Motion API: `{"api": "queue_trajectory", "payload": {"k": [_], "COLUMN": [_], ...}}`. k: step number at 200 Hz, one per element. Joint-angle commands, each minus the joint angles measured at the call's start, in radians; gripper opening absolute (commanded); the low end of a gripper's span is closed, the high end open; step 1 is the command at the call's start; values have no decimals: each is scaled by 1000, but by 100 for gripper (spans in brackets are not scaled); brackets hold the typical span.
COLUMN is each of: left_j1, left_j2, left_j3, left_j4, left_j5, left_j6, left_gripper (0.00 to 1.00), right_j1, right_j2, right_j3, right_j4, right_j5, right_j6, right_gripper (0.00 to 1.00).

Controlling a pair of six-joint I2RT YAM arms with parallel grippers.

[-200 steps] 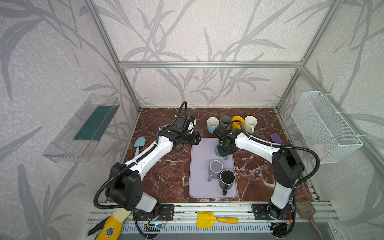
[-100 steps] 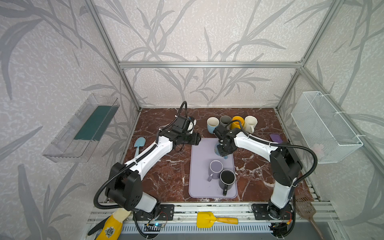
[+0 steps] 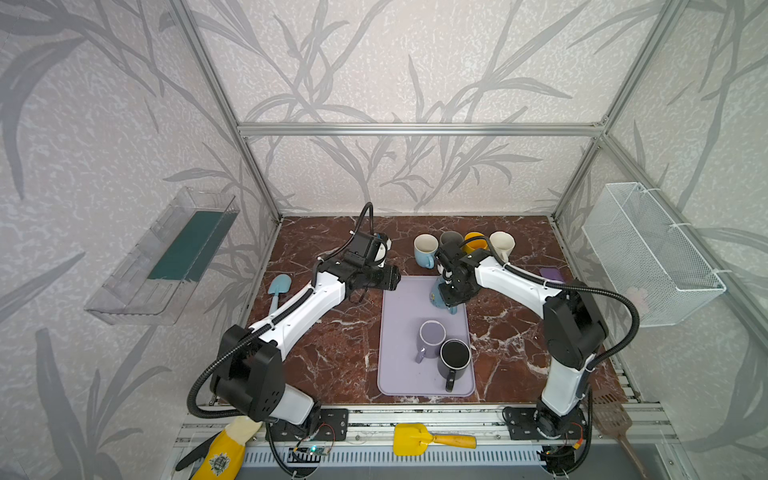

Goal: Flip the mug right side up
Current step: 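Lift the blue floral mug off the tray with the right gripper, then rotate the floral mug toward the left gripper while the left gripper approaches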

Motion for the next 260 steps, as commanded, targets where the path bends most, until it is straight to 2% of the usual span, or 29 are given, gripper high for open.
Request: {"api": "queue_trajectory", "payload": {"k": [1, 71, 111, 133, 186, 227, 260], "left_j1": [9, 43, 69, 82, 104, 133, 185], "left_j2": [-22, -38, -57, -62, -80, -122, -167], "left_j3": [-4, -28, -45, -55, -73, -119, -165], "left_j4": [-11, 36, 66, 85, 124, 186, 264], "left_j5": [-19, 45, 92, 121, 214, 300, 415], "left_j6": [-15, -50, -72, -83, -96, -121, -159], "left_gripper": [64, 63, 63, 63, 63, 63, 63], "right_j1": [-19, -76, -112, -130, -137, -138, -138], "right_j2": [-79, -179, -229, -239, -212, -185, -164], "right_j3": [16, -16, -76, -104, -120, -122, -132], "right_j4": [44, 149, 325, 446, 703, 886, 1040], "right_j5": [-88, -248, -439, -549, -728, -823, -869], "right_j6": [-20, -20, -3, 44, 148, 240, 328], "right_gripper": [0, 0, 0, 0, 0, 0, 0]}}
